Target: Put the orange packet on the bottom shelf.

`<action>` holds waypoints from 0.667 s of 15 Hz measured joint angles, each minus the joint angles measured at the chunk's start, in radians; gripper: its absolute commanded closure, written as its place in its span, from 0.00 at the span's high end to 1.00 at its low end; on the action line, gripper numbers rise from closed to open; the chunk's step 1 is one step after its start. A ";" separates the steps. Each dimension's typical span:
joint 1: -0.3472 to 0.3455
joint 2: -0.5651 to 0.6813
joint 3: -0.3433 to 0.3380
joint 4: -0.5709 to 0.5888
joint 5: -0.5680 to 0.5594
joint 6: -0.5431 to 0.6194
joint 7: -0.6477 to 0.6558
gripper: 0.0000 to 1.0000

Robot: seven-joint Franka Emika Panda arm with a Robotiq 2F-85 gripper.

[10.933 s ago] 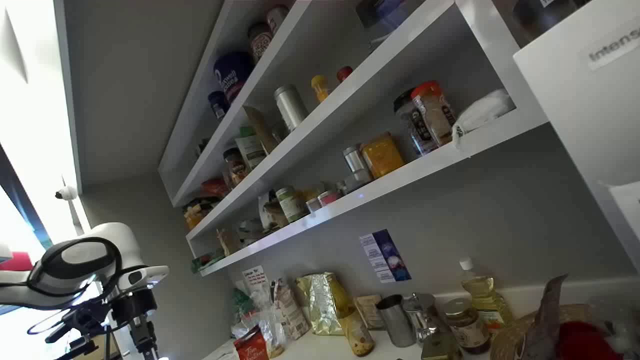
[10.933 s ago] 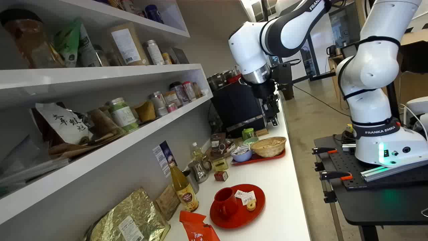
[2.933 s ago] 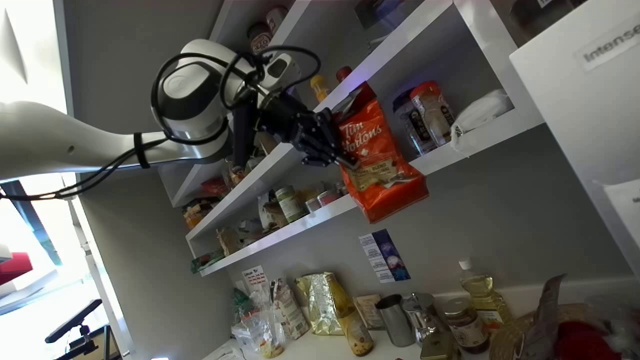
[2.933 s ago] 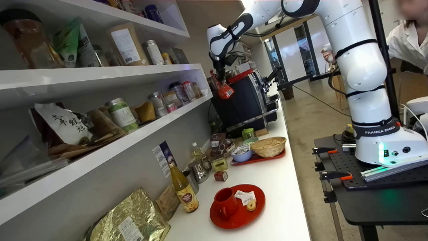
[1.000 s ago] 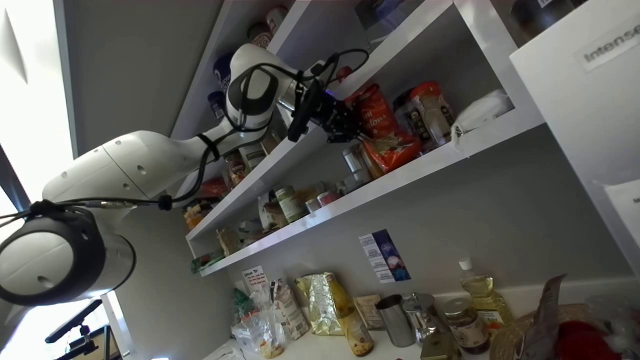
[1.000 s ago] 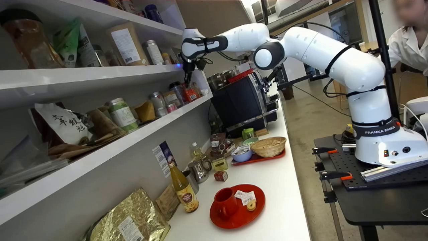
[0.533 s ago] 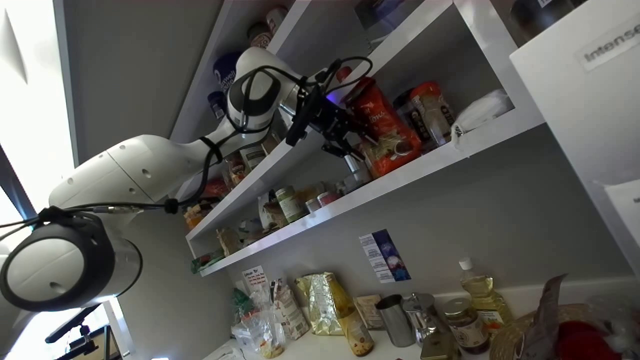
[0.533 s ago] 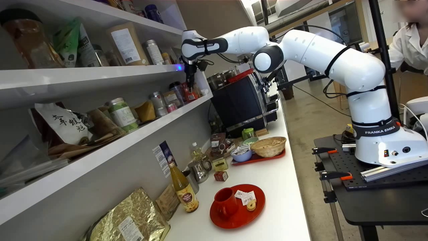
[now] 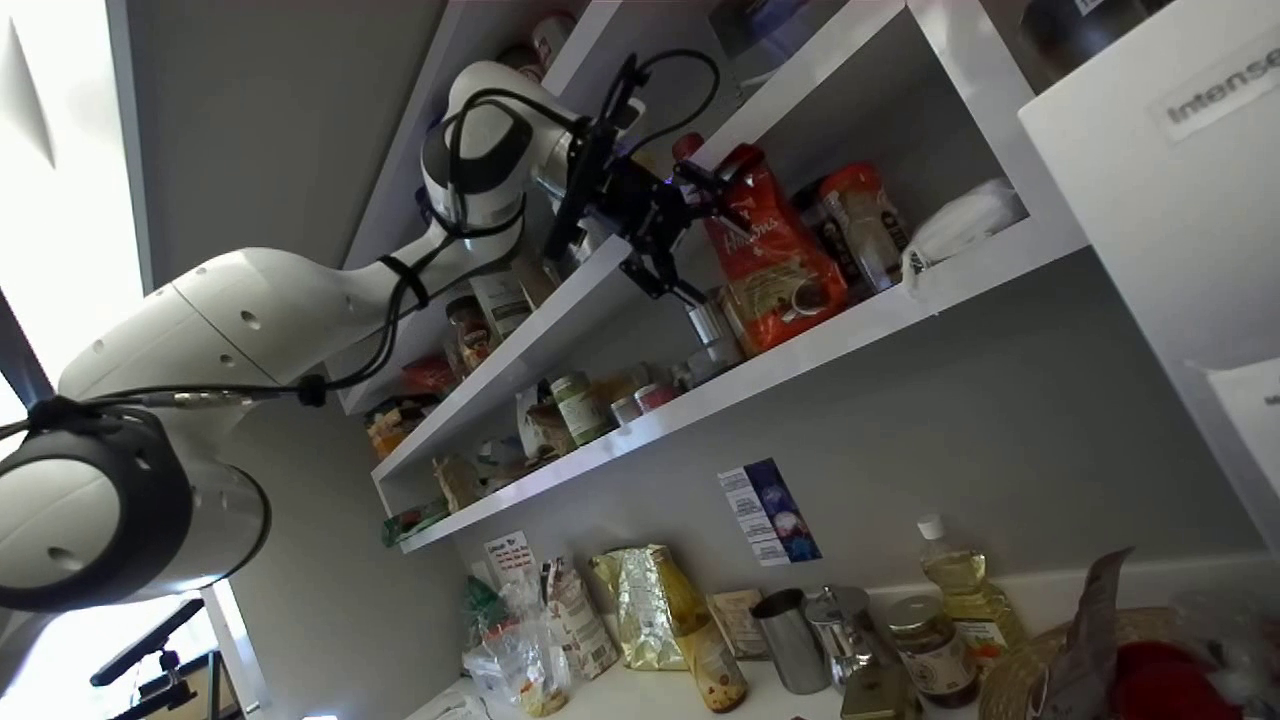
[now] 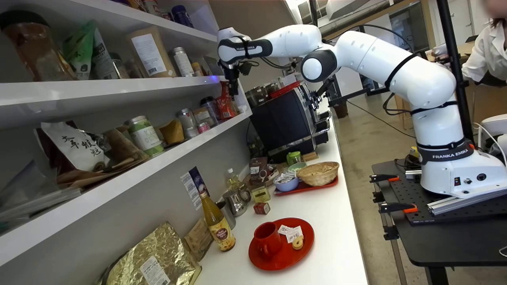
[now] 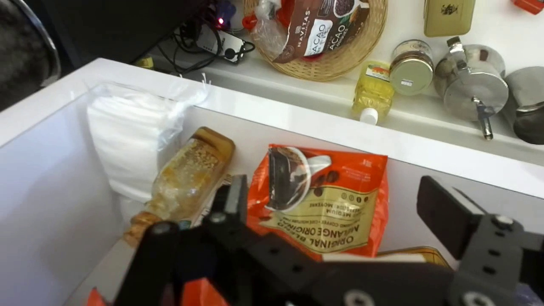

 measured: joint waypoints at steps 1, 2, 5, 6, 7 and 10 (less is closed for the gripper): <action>0.000 -0.010 -0.002 0.000 -0.006 -0.019 0.000 1.00; 0.000 -0.021 -0.002 0.000 -0.010 -0.042 -0.001 1.00; 0.009 -0.055 -0.001 0.000 -0.009 -0.130 0.000 1.00; 0.014 -0.065 0.000 0.000 -0.007 -0.151 0.007 1.00; 0.022 -0.073 0.002 0.000 -0.005 -0.169 0.025 1.00; 0.050 -0.078 0.005 -0.001 -0.004 -0.203 0.087 1.00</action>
